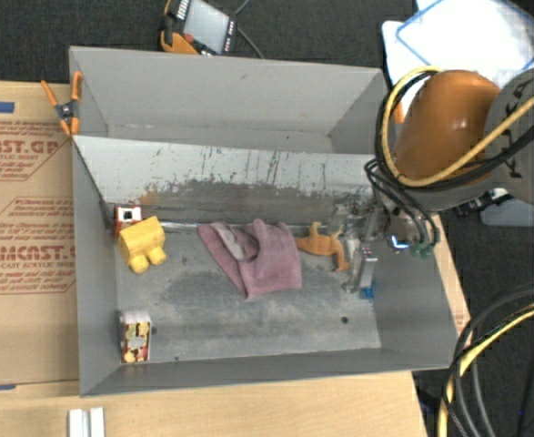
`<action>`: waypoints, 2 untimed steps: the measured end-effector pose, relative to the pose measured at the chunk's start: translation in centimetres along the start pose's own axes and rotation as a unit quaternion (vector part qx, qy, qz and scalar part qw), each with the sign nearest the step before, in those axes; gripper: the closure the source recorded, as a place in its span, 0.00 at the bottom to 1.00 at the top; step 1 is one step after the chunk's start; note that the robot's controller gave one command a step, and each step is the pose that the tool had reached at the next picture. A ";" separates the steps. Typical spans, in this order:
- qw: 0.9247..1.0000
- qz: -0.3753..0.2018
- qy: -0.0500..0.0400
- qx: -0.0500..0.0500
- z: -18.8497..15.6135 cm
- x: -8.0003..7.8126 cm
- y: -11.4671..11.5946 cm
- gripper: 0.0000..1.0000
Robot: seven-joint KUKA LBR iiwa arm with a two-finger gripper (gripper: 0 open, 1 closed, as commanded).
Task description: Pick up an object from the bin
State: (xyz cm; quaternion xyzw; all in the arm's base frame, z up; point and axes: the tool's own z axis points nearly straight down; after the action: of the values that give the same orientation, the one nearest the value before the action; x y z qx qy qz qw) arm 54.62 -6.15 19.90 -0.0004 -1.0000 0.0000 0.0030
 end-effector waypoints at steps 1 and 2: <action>1.000 -0.001 -0.004 0.000 -0.5 -0.2 0.0 0.00; 0.997 0.081 -0.006 -0.001 10.3 -3.6 -3.5 0.00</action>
Offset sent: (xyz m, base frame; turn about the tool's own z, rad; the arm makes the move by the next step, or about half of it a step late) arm 0.0407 -0.0440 -0.1290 0.1993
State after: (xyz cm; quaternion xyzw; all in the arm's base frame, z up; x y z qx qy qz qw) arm 58.18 -9.61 9.59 -0.0813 -0.9967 -0.0005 -0.0028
